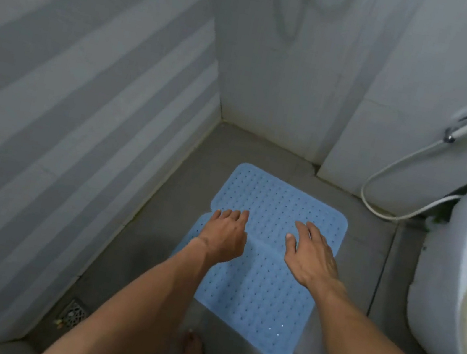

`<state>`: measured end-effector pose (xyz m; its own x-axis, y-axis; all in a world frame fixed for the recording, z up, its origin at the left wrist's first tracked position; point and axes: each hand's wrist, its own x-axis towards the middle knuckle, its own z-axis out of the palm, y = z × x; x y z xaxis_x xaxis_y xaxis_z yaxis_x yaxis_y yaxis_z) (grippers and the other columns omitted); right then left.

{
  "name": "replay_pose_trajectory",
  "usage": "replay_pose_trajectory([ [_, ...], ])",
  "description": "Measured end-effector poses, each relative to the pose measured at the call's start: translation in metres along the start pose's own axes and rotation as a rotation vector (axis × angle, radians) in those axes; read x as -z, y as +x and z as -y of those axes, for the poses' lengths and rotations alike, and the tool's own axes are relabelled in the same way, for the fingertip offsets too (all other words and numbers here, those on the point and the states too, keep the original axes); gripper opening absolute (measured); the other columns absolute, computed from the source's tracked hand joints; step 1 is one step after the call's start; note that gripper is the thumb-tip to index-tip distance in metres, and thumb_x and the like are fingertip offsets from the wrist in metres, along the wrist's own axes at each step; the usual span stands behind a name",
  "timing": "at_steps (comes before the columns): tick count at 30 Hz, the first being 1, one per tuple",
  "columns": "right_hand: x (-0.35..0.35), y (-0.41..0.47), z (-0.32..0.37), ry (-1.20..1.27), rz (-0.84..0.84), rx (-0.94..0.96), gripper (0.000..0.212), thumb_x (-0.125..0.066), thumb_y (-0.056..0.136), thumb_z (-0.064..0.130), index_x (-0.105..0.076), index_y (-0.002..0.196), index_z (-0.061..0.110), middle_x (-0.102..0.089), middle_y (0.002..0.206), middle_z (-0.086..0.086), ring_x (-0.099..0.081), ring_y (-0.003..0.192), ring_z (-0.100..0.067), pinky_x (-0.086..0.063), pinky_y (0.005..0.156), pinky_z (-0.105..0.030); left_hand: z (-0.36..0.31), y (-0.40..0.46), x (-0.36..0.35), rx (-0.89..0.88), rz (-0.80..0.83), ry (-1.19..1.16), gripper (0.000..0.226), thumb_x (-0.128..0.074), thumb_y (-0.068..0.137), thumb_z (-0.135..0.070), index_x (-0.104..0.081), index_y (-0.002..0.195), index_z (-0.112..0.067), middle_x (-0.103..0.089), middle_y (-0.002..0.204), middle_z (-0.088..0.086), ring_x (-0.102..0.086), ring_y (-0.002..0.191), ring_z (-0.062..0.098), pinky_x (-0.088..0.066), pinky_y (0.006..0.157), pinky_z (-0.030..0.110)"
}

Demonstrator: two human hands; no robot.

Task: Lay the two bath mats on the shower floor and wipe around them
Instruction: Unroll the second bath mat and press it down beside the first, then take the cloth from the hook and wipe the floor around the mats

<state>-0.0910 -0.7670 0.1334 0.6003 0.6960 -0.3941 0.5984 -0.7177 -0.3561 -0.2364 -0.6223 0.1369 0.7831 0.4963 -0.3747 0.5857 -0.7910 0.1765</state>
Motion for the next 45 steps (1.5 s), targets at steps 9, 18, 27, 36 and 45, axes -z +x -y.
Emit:
replay_pose_trajectory([
  [9, 0.11, 0.01, 0.128, -0.019, -0.071, 0.211, 0.056, -0.033, 0.101, 0.044, -0.034, 0.15, 0.016, -0.028, 0.157, -0.008, -0.034, 0.14, -0.029, -0.031, 0.114, -0.039, 0.068, -0.039, 0.141, 0.174, -0.134, 0.034, 0.07, -0.046, 0.09, -0.026, -0.018, 0.151, -0.004, -0.04, 0.146, 0.016, -0.038, 0.134, 0.033, -0.024, 0.115, 0.044],
  [18, 0.196, 0.01, 0.264, 0.005, -0.155, 0.503, 0.053, -0.037, 0.101, 0.043, -0.041, 0.146, 0.015, -0.038, 0.152, -0.009, -0.039, 0.138, -0.027, -0.03, 0.115, -0.036, 0.125, -0.098, 0.27, 0.346, -0.434, 0.025, 0.06, -0.044, 0.09, -0.026, -0.03, 0.145, -0.006, -0.048, 0.14, 0.015, -0.046, 0.127, 0.032, -0.035, 0.107, 0.039],
  [27, 0.227, -0.03, 0.375, -0.03, -0.08, 0.863, 0.052, -0.035, 0.101, 0.045, -0.043, 0.145, 0.017, -0.043, 0.149, -0.008, -0.042, 0.136, -0.025, -0.031, 0.114, -0.036, 0.147, -0.215, 0.328, 0.654, -0.575, 0.081, 0.061, -0.046, 0.091, -0.027, -0.029, 0.145, -0.005, -0.052, 0.134, 0.017, -0.049, 0.122, 0.034, -0.037, 0.104, 0.038],
  [36, 0.218, -0.127, 0.475, -0.08, 0.03, 1.249, 0.054, -0.036, 0.1, 0.049, -0.042, 0.145, 0.019, -0.042, 0.149, -0.007, -0.041, 0.136, -0.026, -0.033, 0.112, -0.039, 0.154, -0.373, 0.334, 1.015, -0.699, 0.145, 0.066, -0.046, 0.091, -0.027, -0.025, 0.149, -0.003, -0.05, 0.137, 0.017, -0.046, 0.126, 0.033, -0.033, 0.108, 0.039],
  [45, 0.164, -0.247, 0.559, -0.188, 0.134, 1.594, 0.058, -0.032, 0.099, 0.057, -0.039, 0.146, 0.024, -0.042, 0.149, -0.005, -0.046, 0.132, -0.026, -0.04, 0.107, -0.045, 0.142, -0.547, 0.319, 1.556, -0.734, 0.203, 0.044, -0.048, 0.088, -0.023, -0.047, 0.129, -0.007, -0.056, 0.128, 0.014, -0.052, 0.118, 0.032, -0.043, 0.095, 0.039],
])
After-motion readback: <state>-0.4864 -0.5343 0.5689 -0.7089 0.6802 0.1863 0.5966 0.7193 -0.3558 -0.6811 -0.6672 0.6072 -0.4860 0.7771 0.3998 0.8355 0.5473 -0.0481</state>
